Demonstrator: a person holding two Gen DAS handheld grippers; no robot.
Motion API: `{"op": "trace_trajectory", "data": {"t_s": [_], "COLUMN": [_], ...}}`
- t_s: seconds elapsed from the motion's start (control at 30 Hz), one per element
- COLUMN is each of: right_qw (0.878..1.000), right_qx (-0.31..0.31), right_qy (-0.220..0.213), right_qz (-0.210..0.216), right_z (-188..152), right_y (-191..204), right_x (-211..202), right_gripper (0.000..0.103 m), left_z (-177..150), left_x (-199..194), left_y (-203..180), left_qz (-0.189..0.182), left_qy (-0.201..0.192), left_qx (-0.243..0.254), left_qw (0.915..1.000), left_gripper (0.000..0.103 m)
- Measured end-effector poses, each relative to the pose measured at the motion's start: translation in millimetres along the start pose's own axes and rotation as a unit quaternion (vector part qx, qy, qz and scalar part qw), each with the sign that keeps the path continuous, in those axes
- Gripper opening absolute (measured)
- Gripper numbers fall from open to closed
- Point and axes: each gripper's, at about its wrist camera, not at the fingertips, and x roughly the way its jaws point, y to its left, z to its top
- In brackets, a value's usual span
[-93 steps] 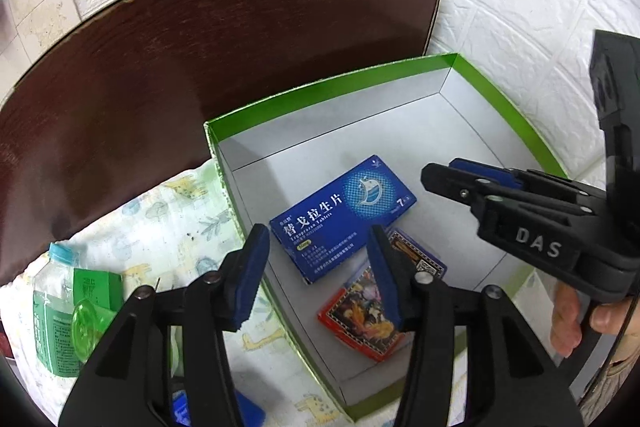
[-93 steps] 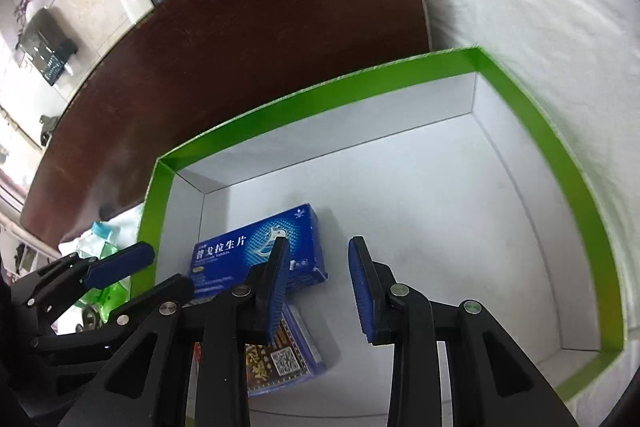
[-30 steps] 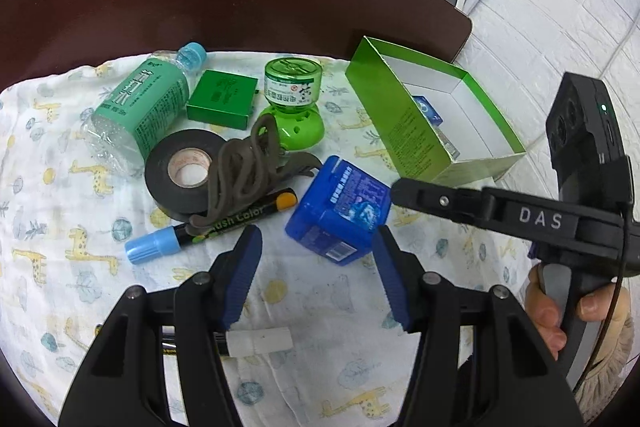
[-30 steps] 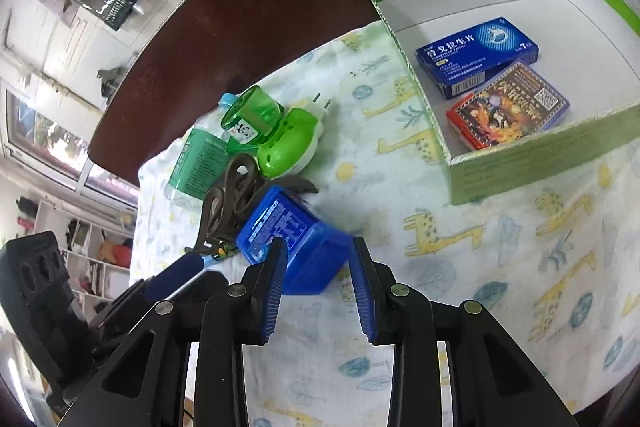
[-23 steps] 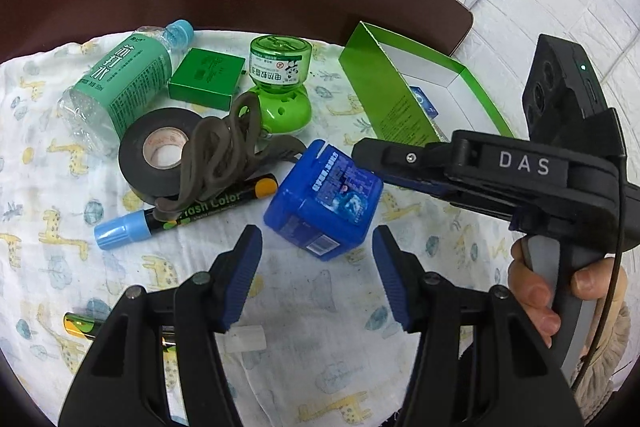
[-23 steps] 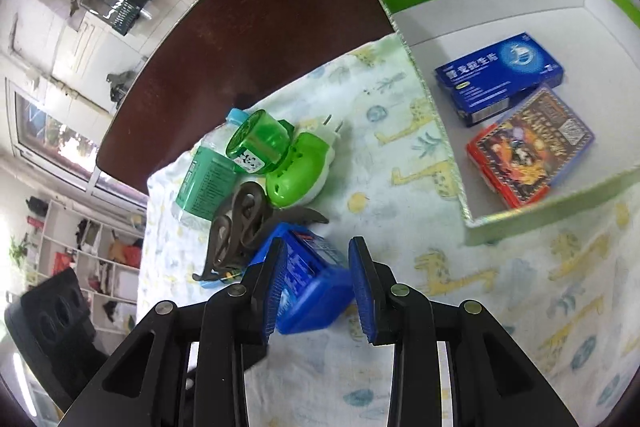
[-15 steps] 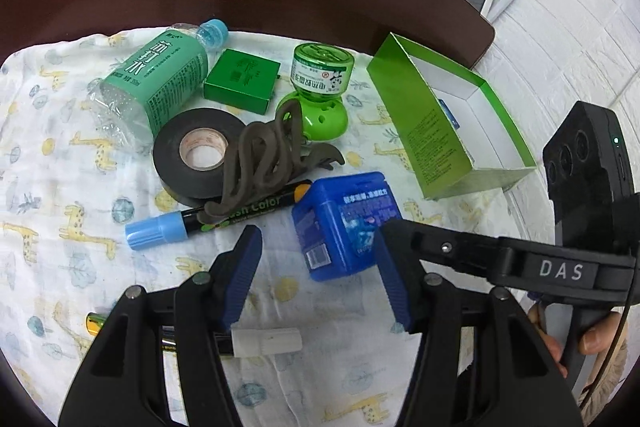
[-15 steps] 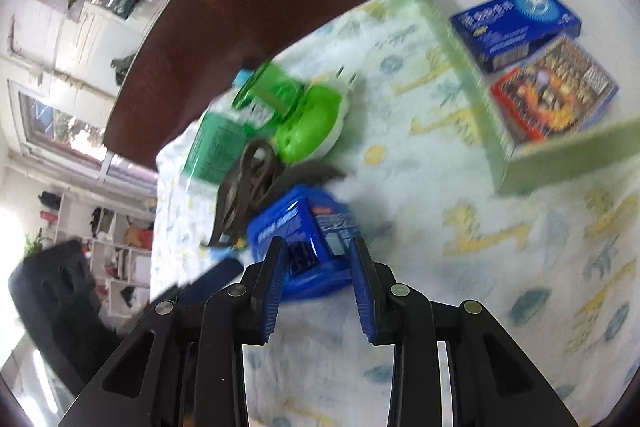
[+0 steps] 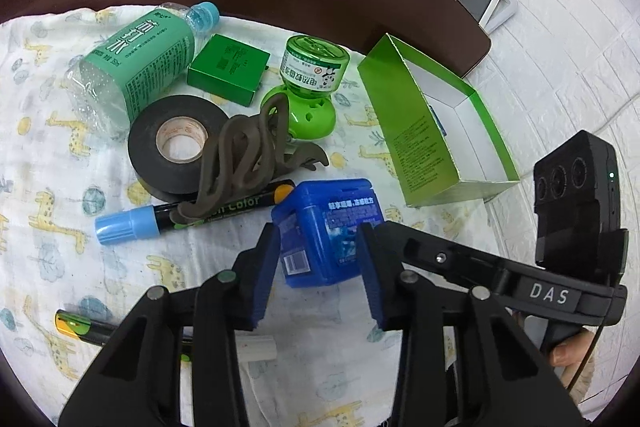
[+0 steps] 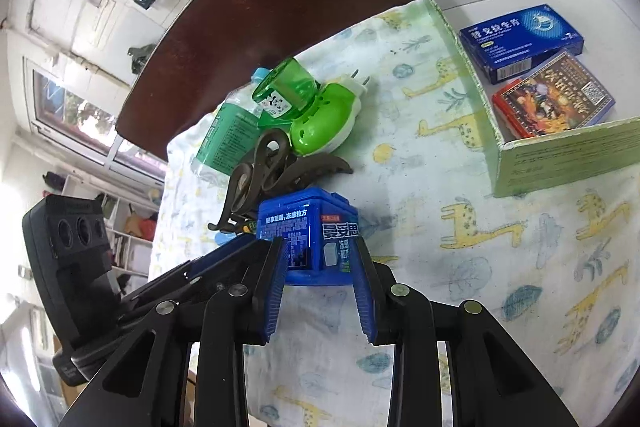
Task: Organize rigid objects
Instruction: 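Carry the mentos container into the green box and open the right gripper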
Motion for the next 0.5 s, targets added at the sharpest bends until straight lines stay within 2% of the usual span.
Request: {"op": "trace_trajectory", "data": {"t_s": [0.13, 0.27, 0.5], "right_qw": [0.999, 1.0, 1.0], "right_qx": [0.01, -0.005, -0.014], "right_qy": [0.009, 0.01, 0.006], "right_qz": [0.03, 0.024, 0.026], "right_z": [3.2, 2.3, -0.7], "right_y": [-6.2, -1.4, -1.8], "right_x": [8.3, 6.7, -1.0], "right_gripper": [0.033, 0.033, 0.033], "left_z": [0.0, -0.6, -0.3], "left_x": [-3.8, -4.4, -7.0], "left_y": [-0.5, -10.4, -17.8], "left_qz": [-0.013, 0.004, 0.007], "left_qy": [-0.009, -0.011, -0.013], "left_qx": [-0.003, 0.02, 0.026], "left_qw": [0.9999, 0.9997, 0.9996], "left_gripper": [0.021, 0.02, 0.02]}}
